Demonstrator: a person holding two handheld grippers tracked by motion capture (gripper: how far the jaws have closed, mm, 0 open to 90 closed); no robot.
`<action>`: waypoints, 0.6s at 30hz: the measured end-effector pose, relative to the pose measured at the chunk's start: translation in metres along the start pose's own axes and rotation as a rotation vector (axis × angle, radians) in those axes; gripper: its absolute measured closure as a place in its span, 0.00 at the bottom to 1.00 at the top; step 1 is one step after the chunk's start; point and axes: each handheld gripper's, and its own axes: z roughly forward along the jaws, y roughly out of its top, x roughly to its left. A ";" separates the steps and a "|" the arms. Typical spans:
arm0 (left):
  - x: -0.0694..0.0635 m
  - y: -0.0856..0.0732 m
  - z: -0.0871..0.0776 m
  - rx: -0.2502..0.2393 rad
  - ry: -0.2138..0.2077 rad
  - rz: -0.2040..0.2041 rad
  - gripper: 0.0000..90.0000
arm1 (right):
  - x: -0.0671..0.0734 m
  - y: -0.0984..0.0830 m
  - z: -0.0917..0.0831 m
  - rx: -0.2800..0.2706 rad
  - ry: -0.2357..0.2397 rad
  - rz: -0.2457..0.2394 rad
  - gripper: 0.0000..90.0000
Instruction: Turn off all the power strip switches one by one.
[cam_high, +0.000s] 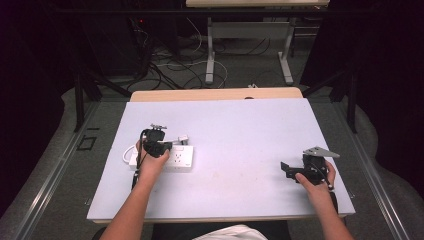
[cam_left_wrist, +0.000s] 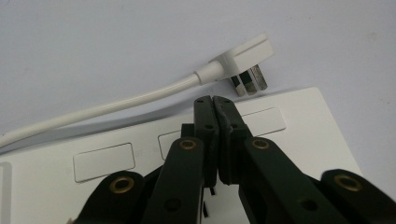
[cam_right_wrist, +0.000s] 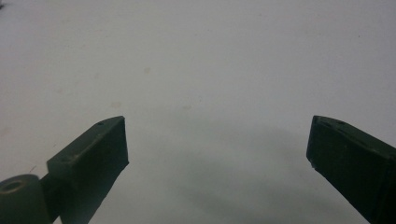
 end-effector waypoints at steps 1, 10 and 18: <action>0.000 0.000 0.000 -0.002 0.002 -0.004 0.99 | 0.000 0.000 0.000 0.000 0.002 0.000 0.05; -0.001 0.000 0.000 -0.003 0.008 0.001 0.99 | 0.000 0.000 0.001 0.000 0.002 -0.004 0.05; 0.001 0.000 0.003 0.006 -0.003 -0.007 1.00 | 0.001 0.000 0.000 0.002 0.003 0.001 0.05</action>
